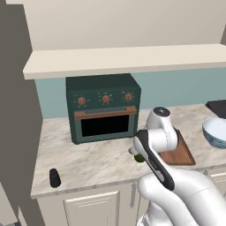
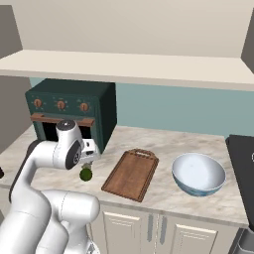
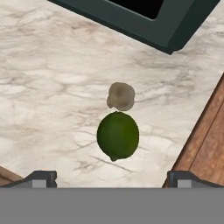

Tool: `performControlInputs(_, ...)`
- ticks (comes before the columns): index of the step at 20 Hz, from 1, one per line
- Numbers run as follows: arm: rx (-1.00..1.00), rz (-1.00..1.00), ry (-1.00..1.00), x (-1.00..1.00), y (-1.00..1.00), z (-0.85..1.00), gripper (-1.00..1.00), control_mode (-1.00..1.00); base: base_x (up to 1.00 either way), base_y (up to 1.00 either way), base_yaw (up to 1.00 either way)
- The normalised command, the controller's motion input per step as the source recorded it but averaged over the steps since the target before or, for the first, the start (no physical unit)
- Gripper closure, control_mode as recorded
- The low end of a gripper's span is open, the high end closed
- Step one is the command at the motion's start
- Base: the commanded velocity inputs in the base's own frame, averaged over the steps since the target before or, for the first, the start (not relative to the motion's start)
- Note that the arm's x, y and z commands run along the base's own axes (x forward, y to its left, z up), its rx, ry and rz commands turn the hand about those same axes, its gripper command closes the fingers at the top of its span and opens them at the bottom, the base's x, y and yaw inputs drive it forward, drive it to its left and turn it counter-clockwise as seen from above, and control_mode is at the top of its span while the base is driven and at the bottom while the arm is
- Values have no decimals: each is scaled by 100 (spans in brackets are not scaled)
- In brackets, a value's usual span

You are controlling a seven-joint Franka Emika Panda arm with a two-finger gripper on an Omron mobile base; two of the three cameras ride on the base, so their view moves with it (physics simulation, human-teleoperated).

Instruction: Open the cabinet. Place the bowl and condiment on the counter. Then place the lime and garlic on the cutting board.

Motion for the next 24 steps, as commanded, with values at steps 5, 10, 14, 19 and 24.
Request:
performControlInputs(5,0,0,1,0,0,-10,-100,-100,0,0,0)
performControlInputs(10,0,0,0,1,0,-13,-100,-100,0,0,0)
performControlInputs(14,-1,0,0,4,0,-18,-100,-100,0,0,0)
performControlInputs(19,-1,0,0,7,0,-16,-100,-100,0,0,0)
performControlInputs(24,-2,0,1,2,0,-19,-100,-100,0,0,0)
